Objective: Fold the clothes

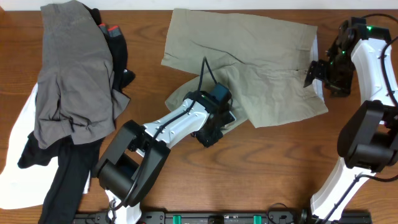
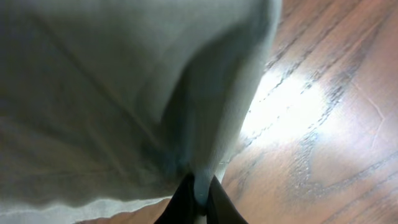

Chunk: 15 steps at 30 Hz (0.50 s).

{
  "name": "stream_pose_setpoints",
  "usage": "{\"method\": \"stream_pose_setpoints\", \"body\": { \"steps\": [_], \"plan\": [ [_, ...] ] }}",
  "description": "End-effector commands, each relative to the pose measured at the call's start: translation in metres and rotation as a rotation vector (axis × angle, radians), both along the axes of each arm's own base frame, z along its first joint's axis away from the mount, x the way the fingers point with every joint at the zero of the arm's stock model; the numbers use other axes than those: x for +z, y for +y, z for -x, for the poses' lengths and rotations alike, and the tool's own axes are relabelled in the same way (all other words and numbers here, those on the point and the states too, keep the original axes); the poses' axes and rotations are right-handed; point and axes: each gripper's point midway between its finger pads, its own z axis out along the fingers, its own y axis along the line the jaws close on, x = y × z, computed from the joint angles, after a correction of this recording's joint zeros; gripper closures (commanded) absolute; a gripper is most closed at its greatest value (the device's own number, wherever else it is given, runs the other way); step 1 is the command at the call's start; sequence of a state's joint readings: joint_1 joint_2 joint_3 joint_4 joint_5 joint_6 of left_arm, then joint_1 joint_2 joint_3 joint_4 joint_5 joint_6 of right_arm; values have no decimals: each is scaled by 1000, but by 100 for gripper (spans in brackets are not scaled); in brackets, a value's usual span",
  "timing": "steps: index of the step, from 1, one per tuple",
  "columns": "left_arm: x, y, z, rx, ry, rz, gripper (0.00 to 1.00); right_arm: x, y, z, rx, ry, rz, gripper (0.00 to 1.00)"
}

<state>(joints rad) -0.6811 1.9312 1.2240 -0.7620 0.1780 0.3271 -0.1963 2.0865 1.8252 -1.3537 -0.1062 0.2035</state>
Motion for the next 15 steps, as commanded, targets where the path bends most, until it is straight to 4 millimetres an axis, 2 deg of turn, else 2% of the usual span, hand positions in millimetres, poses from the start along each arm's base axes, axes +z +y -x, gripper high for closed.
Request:
{"method": "stream_pose_setpoints", "body": {
  "steps": [1,5,8,12,15],
  "plan": [
    [13,6,-8,104,-9,-14,94,17,0,4,14,-37,-23,18],
    [42,18,-15,180,-35,9,94,30,-13,8,-3,-59,25,20],
    [66,30,-20,214,-71,32,94,33,-16,10,-13,-58,25,20],
    [92,53,-29,260,-154,17,94,20,-8,19,11,-17,16,22],
    [103,68,-34,287,-203,-8,94,3,-3,26,22,14,8,23]
  ]
}}
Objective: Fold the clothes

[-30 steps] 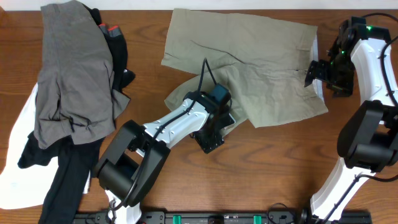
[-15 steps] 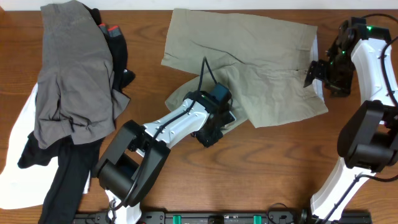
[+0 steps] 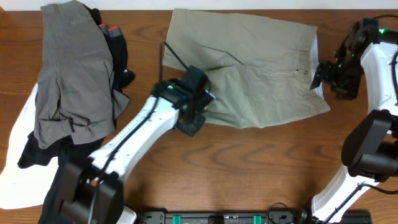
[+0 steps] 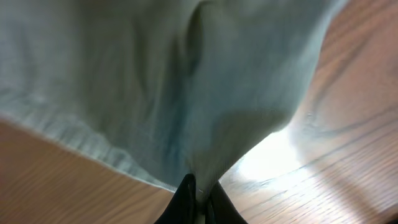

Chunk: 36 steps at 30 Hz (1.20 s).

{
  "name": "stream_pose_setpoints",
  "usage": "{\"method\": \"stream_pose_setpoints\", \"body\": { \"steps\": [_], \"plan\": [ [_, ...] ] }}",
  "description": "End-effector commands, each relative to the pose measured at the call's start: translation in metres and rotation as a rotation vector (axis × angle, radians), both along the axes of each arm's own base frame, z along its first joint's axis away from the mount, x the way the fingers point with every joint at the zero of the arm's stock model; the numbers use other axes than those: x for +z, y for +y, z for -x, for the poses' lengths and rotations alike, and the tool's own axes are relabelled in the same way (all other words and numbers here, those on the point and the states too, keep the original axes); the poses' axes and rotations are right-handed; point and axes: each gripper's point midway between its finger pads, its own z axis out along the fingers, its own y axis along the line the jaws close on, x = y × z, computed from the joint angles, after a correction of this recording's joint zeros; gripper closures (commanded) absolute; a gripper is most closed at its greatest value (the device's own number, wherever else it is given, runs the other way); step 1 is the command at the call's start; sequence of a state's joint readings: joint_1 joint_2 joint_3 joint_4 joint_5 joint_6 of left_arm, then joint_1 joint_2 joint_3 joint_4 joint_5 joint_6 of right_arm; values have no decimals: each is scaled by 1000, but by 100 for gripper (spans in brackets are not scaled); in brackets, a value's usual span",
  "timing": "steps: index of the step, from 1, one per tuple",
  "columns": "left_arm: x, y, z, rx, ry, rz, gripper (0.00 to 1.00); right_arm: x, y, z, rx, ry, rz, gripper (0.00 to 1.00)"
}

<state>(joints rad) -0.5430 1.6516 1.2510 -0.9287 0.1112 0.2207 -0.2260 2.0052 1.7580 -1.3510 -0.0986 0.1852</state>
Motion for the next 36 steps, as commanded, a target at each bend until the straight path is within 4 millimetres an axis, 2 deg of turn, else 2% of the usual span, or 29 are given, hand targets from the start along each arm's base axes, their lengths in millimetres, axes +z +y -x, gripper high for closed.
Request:
{"method": "stream_pose_setpoints", "body": {
  "steps": [1,5,9,15,20,28,33,35,36],
  "plan": [
    [15,18,-12,50,-66,-46,94,-15,8,12,33,42,-5,24],
    [14,28,-7,36,-46,-77,94,-38,10,24,35,80,-14,25],
    [15,47,-10,59,-66,-166,94,-57,9,27,35,76,2,26],
    [16,49,-26,140,-110,-131,94,-79,-4,27,-17,61,81,40],
    [19,52,-41,226,-151,-95,94,-94,-4,30,-48,55,92,51],
    [19,53,-45,274,-159,-80,94,-109,-7,23,-82,-2,110,63],
    [20,51,-47,274,-169,-74,94,-109,-20,19,-121,-16,179,83],
    [20,51,-49,275,-175,-70,94,-108,-23,18,-125,-21,195,98],
    [21,50,-49,275,-178,-68,94,-109,-24,18,-129,-20,202,98]
  ]
}}
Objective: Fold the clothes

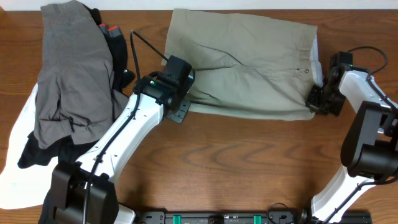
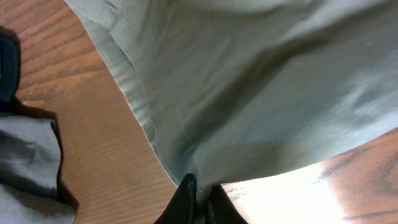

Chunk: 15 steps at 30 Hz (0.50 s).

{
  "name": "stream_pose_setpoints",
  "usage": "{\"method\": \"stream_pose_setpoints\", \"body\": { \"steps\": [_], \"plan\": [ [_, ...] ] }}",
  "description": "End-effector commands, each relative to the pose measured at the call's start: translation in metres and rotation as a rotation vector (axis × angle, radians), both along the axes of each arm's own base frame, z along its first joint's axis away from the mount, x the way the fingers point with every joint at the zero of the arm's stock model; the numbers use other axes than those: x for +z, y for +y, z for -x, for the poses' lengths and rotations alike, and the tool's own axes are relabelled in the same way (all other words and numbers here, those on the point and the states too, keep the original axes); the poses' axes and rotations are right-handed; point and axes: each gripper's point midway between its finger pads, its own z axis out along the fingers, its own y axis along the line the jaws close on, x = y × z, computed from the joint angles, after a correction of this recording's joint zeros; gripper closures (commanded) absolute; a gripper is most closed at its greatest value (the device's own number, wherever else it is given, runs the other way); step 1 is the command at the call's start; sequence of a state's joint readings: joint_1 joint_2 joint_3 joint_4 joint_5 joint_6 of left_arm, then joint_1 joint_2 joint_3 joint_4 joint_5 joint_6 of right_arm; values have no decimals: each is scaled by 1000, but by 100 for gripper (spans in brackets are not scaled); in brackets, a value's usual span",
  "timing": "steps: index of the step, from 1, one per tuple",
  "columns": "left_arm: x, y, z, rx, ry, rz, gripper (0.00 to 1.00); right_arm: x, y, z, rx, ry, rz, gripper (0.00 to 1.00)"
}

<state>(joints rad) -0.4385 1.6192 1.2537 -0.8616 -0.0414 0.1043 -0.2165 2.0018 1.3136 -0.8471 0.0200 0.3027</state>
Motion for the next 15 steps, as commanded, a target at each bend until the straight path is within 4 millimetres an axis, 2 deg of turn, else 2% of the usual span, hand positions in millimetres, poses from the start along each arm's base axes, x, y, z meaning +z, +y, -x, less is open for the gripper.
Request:
{"method": "stream_pose_setpoints", "body": {
  "steps": [1,4,7,15],
  "plan": [
    [6,4,-6,25,-27,-8,94,0,-10,4,-24,14,76,99],
    [6,4,-6,25,-31,-7,94,3,-10,7,-39,19,77,99],
    [12,5,-5,26,-41,-2,94,22,-9,12,-55,19,71,99],
    [57,21,-1,111,-159,49,94,115,-1,30,-73,-148,40,99]
  ]
}}
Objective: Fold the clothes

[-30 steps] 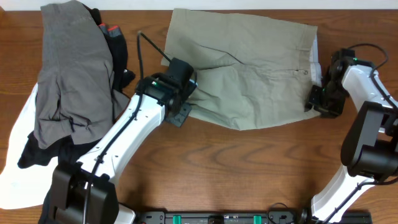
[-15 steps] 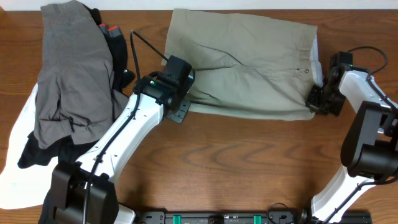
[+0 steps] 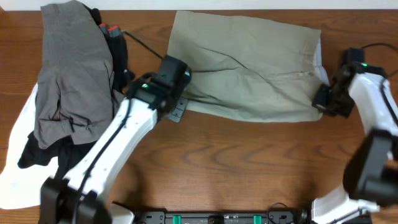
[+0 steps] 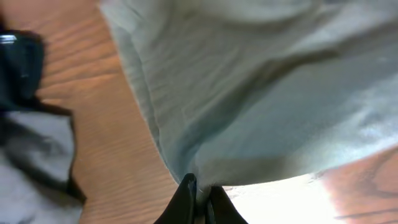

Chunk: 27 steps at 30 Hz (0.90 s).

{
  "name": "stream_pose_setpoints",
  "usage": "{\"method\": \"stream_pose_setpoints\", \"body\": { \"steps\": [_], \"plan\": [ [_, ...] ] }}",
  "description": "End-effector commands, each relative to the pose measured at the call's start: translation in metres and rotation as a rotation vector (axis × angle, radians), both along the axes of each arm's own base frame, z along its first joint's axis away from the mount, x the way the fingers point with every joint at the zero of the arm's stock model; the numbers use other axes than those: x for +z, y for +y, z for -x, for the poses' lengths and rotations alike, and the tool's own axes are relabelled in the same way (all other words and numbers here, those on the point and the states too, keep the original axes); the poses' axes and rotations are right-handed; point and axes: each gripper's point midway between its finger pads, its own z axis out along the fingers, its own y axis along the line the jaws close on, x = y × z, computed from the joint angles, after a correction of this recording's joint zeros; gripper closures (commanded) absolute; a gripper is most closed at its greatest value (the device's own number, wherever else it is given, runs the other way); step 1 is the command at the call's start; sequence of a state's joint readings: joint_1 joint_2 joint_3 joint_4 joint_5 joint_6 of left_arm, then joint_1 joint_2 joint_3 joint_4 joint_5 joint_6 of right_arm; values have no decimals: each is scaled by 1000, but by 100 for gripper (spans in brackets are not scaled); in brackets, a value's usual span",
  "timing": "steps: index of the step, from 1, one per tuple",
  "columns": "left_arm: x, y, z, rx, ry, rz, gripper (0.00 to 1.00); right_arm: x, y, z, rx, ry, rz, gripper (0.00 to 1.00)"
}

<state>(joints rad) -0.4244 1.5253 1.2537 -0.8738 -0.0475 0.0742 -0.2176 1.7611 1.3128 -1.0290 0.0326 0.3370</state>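
Khaki shorts (image 3: 249,68) lie at the back middle of the table, doubled over on themselves with the front edge running straight. My left gripper (image 3: 176,109) is at their near left corner. The left wrist view shows the left gripper (image 4: 199,194) shut on the pale cloth (image 4: 261,99), just above the wood. At the near right corner, by the waistband, my right gripper (image 3: 323,99) pinches the shorts' edge.
A heap of other clothes covers the left side: a grey garment (image 3: 71,74) on top, black pieces (image 3: 68,177) and a white one (image 3: 15,168) under it. A small red and black thing (image 3: 112,30) lies by the heap. Bare wood (image 3: 249,168) fills the front.
Both grippers keep their hold on the shorts' near corners. The right gripper and the shorts have shifted slightly to the right, and the front edge now lies a little straighter.
At first the left gripper held a loose lower flap of the shorts near the table's middle, the right one the waistband edge. Then the flap lay further back and left. Later it was doubled over the shorts, both grippers at the near corners, as now.
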Motion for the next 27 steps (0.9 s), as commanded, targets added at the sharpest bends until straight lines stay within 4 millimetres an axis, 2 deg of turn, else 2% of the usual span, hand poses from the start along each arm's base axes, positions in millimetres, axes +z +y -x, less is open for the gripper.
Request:
{"method": "stream_pose_setpoints", "body": {
  "steps": [1,6,12,18,22,27],
  "plan": [
    [35,16,-1,73,-104,16,94,47,-3,8,-36,-106,21,99],
    [62,22,8,77,-175,41,94,76,3,39,-28,-101,26,99],
    [78,30,26,78,-194,50,94,85,11,71,-21,-29,11,99],
    [96,35,40,85,-236,74,94,100,14,82,-21,-64,13,99],
    [113,30,29,86,-325,117,94,114,14,76,-21,-152,27,99],
    [126,16,-6,84,-432,164,94,117,16,63,-48,-208,6,99]
  ]
}}
